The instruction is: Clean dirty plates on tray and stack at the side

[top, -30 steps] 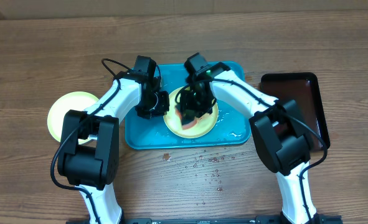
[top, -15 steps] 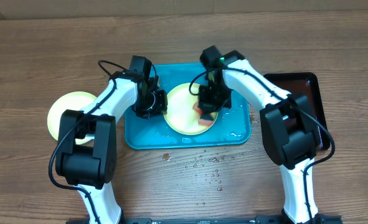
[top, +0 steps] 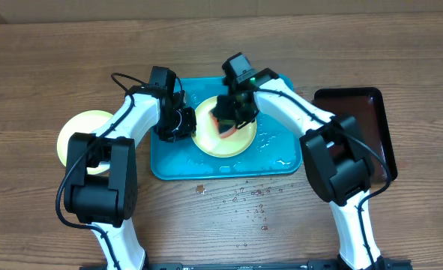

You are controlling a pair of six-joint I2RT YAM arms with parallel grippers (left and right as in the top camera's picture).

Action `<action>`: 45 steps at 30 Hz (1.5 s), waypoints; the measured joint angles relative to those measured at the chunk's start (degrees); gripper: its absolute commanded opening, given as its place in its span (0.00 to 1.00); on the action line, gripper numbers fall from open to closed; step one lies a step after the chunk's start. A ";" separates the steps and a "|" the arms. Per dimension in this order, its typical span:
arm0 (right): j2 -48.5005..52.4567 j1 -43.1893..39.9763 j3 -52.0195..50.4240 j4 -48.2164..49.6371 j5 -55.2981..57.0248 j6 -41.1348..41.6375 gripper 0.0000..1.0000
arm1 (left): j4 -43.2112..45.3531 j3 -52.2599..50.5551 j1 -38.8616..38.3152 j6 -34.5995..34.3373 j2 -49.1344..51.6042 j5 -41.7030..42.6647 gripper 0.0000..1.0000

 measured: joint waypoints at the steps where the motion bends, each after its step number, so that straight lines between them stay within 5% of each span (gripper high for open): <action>1: 0.02 0.61 0.00 -0.81 -1.38 -0.37 0.04 | 0.00 0.00 0.00 0.02 0.00 -0.02 0.04; 10: 0.44 1.62 1.16 -14.29 -5.86 -4.70 0.04 | 0.72 0.00 -0.04 0.66 0.00 0.07 0.04; 22: -0.35 -5.81 10.21 -24.76 11.21 -4.79 0.04 | -3.56 2.97 -0.59 2.03 -0.02 -8.26 0.04; 33: -14.67 -11.15 16.06 -27.41 14.99 -4.17 0.04 | -6.29 6.58 -2.47 6.14 -9.25 -24.30 0.04; 45: -21.46 -20.94 16.46 -30.73 14.64 -4.17 0.04 | -9.18 6.60 -17.20 8.04 -14.38 -53.66 0.04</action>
